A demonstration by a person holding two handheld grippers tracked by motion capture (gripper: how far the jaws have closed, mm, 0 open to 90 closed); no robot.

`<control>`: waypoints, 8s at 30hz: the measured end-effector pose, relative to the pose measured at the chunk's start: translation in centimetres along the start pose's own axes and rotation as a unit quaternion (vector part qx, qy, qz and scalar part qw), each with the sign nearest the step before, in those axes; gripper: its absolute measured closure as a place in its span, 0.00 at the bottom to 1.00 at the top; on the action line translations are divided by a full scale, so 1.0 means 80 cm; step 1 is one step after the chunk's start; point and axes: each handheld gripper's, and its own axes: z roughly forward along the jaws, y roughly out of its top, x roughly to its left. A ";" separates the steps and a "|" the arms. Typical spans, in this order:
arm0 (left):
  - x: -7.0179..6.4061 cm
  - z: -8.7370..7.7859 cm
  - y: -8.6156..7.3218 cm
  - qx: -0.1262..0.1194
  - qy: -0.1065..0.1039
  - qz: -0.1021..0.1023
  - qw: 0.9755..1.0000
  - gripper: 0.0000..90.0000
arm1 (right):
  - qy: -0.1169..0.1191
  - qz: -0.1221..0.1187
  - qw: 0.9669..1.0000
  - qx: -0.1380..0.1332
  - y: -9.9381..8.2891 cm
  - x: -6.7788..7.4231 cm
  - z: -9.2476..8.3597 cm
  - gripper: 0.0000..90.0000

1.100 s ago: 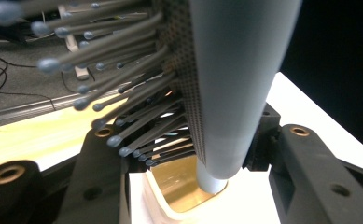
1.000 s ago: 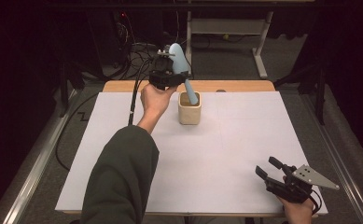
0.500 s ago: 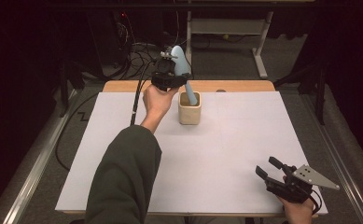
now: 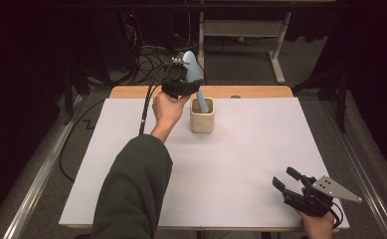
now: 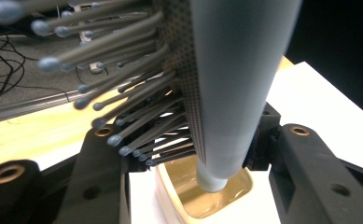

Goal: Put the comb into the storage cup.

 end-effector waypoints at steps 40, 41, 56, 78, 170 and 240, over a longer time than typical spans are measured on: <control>0.009 0.023 -0.028 0.019 -0.001 -0.017 1.000 0.60 | 0.003 0.002 1.000 0.004 0.000 0.000 0.001 0.38; 0.008 0.023 -0.028 0.019 -0.001 -0.017 1.000 0.60 | 0.003 0.001 1.000 0.005 0.000 0.000 0.001 0.38; 0.017 0.024 -0.040 0.022 -0.006 -0.034 0.999 0.60 | 0.001 0.000 1.000 0.003 0.000 0.001 0.000 0.38; 0.004 0.047 -0.049 0.032 -0.017 -0.030 0.999 0.59 | 0.001 0.000 1.000 0.003 0.000 0.001 0.000 0.38; 0.021 0.029 -0.064 0.042 -0.003 0.017 0.999 0.28 | 0.002 -0.002 1.000 0.005 0.000 0.000 0.003 0.38; 0.043 -0.052 -0.115 -0.002 -0.023 0.038 0.999 0.38 | -0.007 0.009 1.000 0.009 0.000 -0.004 0.004 0.36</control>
